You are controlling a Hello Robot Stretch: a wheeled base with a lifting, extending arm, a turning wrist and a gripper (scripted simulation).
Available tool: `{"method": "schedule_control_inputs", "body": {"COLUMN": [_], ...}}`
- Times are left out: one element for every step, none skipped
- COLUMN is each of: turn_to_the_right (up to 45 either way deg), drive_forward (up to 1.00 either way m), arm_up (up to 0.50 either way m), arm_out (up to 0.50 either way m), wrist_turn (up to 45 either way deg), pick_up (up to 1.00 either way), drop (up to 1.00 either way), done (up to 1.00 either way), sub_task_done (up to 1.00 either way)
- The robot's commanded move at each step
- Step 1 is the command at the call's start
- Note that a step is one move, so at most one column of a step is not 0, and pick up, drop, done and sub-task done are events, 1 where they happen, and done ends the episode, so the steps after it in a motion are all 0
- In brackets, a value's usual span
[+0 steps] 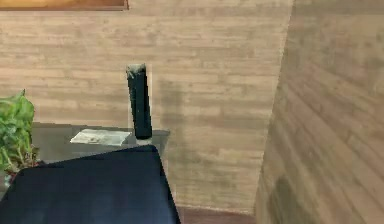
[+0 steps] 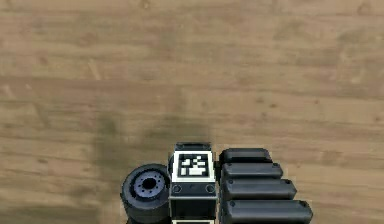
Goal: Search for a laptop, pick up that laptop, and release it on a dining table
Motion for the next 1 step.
{"method": "schedule_control_inputs", "body": {"turn_to_the_right": [0.0], "drive_forward": [0.4], "arm_up": [0.0], "arm_out": [0.0], "wrist_turn": [0.0], "pick_up": [0.0], "drop": [0.0], "done": [0.0], "sub_task_done": [0.0]}}
